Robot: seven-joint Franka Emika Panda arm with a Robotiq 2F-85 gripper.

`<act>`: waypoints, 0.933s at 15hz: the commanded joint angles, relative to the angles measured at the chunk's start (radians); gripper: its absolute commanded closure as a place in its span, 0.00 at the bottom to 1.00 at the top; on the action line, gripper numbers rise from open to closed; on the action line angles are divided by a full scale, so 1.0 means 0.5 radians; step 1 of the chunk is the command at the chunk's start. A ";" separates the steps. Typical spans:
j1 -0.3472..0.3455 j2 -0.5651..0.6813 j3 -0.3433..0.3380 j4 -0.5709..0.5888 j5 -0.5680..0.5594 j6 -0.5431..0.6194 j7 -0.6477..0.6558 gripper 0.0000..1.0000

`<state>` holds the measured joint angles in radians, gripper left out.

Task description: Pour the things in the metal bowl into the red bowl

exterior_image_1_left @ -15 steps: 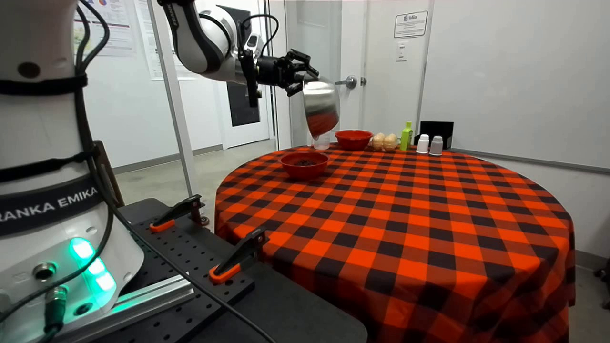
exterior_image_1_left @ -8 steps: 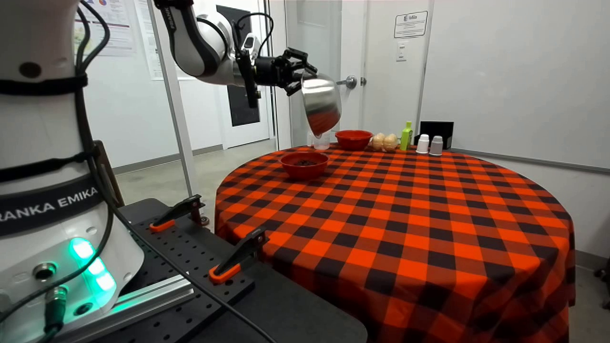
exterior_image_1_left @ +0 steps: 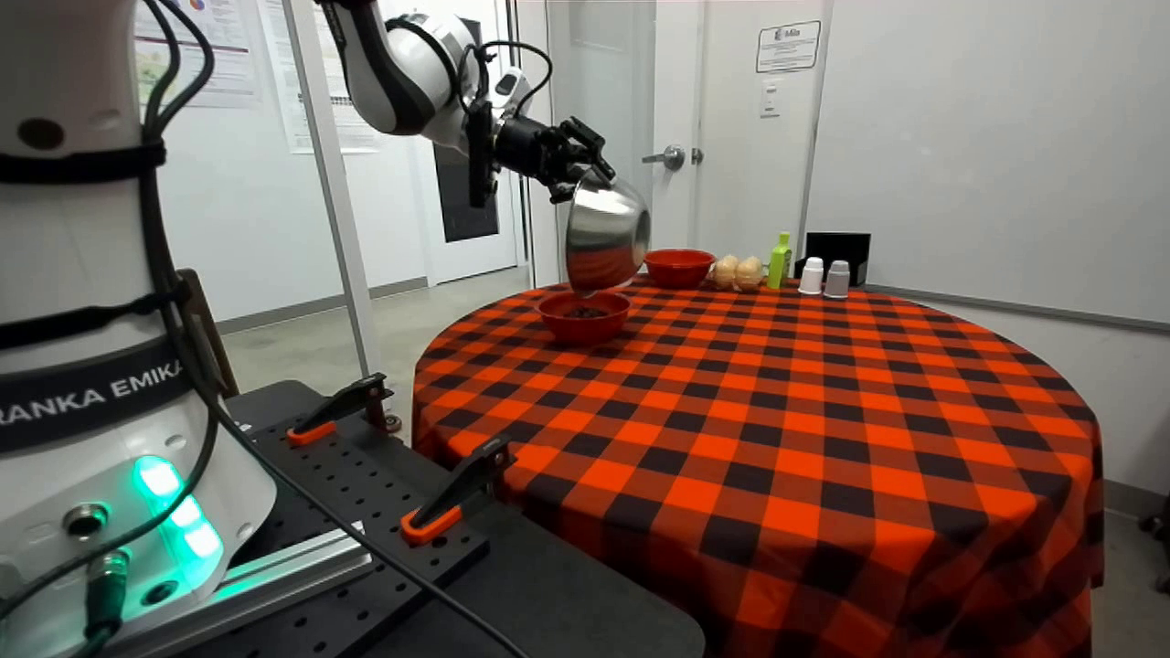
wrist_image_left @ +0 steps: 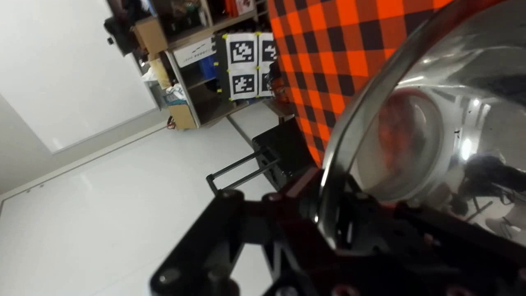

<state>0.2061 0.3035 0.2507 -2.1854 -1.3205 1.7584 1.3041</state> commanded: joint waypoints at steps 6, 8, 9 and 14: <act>-0.349 -0.083 -0.265 0.215 0.731 0.637 -0.534 0.98; -0.409 -0.058 -0.331 0.262 0.954 0.770 -0.670 0.98; -0.432 -0.037 -0.362 0.294 1.077 0.819 -0.727 0.98; -0.480 0.077 -0.487 0.454 1.755 0.971 -0.959 0.98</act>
<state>-0.0313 0.2957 0.0355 -2.0235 -0.6051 2.2080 0.8904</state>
